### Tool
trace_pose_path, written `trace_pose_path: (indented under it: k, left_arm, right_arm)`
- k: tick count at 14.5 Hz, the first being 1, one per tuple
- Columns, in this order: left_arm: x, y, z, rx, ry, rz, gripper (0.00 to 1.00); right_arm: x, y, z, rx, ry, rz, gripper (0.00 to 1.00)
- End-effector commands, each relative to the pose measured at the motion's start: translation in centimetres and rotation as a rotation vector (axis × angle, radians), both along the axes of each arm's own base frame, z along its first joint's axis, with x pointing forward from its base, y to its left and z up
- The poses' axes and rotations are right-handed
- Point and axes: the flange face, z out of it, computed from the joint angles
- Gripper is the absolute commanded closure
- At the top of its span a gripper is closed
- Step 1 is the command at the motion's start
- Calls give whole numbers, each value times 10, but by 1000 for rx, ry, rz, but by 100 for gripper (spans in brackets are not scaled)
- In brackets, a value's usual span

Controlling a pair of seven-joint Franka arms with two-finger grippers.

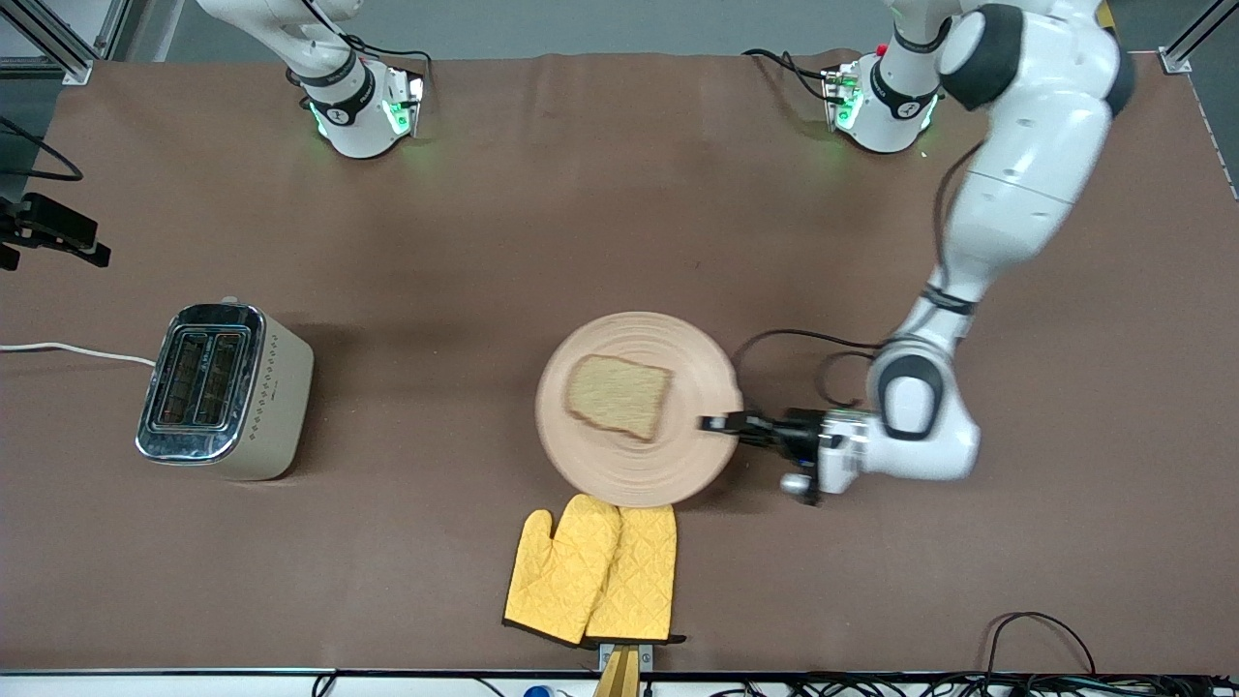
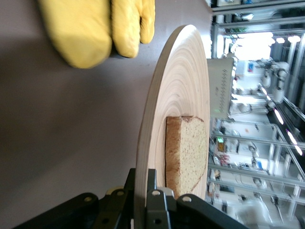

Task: Move plate and put bread in toaster
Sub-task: 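Grip the plate rim and slide the plate toward the toaster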

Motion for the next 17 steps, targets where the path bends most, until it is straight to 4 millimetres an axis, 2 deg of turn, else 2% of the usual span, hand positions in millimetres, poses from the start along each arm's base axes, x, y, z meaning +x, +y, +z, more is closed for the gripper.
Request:
trace_pose_path:
  k: [1, 3, 5, 6, 7, 8, 9, 10, 11, 12, 13, 14, 15, 17]
  left_arm:
    - [-23, -72, -27, 9, 9, 29, 100]
    - [-48, -118, -53, 16, 24, 48, 100]
    - [-69, -147, -63, 8, 42, 59, 100]
    - [-76, -157, -63, 17, 33, 59, 100]
    - [-76, -156, -63, 22, 30, 62, 100]
    - [-75, -156, -60, 22, 32, 65, 96]
    - [-71, -153, -57, 22, 26, 69, 76]
    - [-67, -148, -55, 24, 21, 72, 44]
    - [-60, -143, -43, 24, 5, 77, 1]
    - [-44, -125, -28, 39, -8, 99, 0]
    - [-36, -104, -30, 80, -2, 101, 0]
    - [-27, -85, -22, 105, -4, 85, 0]
    - [-17, -66, -10, 115, 6, 63, 0]
    - [7, -14, 26, 151, 27, 2, 0]
  right_arm:
    - [17, 16, -27, 59, 2, 23, 0]
    - [33, 21, -50, 95, 5, 11, 0]
    - [40, 40, -80, 123, 30, -65, 0]
    - [43, 61, -97, 121, 28, -111, 0]
    - [44, 74, -113, 118, 22, -119, 0]
    - [46, 77, -130, 117, 12, -131, 0]
    - [45, 85, -150, 115, 12, -138, 0]
    - [39, 110, -178, 107, 22, -164, 0]
    - [33, 128, -200, 100, 22, -208, 0]
    - [27, 144, -218, 93, 27, -225, 0]
    - [21, 156, -231, 88, 33, -231, 0]
    - [15, 161, -245, 84, 37, -256, 0]
    - [9, 171, -261, 80, 33, -285, 0]
    - [-9, 203, -291, 76, 11, -323, 0]
